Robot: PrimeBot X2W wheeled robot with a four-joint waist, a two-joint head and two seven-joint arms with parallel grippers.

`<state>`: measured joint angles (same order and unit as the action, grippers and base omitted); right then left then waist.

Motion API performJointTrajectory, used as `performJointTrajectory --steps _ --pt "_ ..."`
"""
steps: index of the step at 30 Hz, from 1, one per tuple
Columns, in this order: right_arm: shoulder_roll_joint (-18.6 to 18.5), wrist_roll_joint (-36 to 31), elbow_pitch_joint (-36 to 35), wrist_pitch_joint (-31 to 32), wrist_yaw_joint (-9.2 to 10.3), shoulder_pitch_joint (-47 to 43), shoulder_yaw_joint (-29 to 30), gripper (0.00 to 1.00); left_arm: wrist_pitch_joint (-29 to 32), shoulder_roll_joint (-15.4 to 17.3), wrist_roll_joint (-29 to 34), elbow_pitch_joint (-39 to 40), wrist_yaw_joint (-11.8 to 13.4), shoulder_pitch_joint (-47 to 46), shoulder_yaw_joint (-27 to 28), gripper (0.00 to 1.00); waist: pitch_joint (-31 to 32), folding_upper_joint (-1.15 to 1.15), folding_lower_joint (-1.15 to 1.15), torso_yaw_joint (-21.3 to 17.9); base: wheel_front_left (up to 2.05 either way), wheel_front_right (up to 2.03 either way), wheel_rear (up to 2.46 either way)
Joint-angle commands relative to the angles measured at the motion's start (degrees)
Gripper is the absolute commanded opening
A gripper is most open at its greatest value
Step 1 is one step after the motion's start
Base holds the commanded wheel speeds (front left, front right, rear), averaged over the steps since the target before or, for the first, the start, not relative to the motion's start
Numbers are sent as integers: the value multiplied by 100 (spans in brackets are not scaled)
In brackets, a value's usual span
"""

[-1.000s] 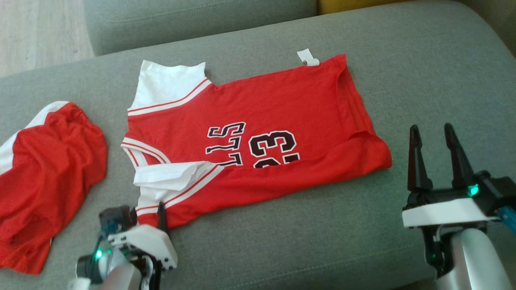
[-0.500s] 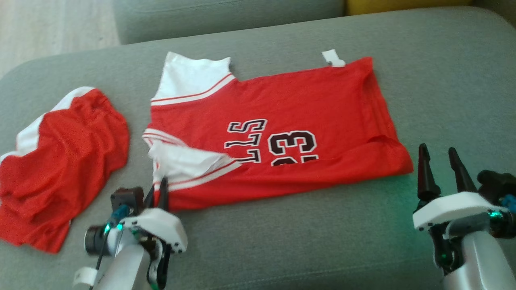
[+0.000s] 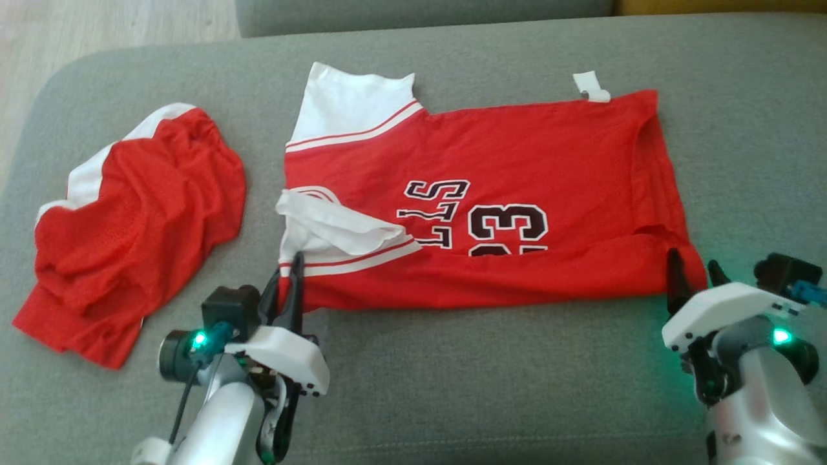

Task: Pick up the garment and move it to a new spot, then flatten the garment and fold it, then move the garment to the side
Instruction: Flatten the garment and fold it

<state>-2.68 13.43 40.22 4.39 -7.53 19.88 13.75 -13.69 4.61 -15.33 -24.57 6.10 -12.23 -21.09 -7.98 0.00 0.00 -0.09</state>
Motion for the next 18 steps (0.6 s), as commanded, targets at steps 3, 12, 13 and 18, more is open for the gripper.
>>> performJointTrajectory --steps 3,12,13,18 --pt "-21 -59 163 87 4 368 -124 100 10 75 33 272 27 -160 138 0 -90 0 0 57 0 0 0" --pt "-21 10 729 182 4 658 -333 0 76 155 18 319 68 -171 126 0 -129 0 0 23 0 0 0" --pt "-21 26 746 172 4 676 -359 0 91 168 15 310 70 -164 122 0 -111 0 0 6 0 0 0" --pt "-21 -109 653 187 4 649 -319 0 162 265 -8 238 64 -46 102 0 76 0 0 -88 0 0 0"
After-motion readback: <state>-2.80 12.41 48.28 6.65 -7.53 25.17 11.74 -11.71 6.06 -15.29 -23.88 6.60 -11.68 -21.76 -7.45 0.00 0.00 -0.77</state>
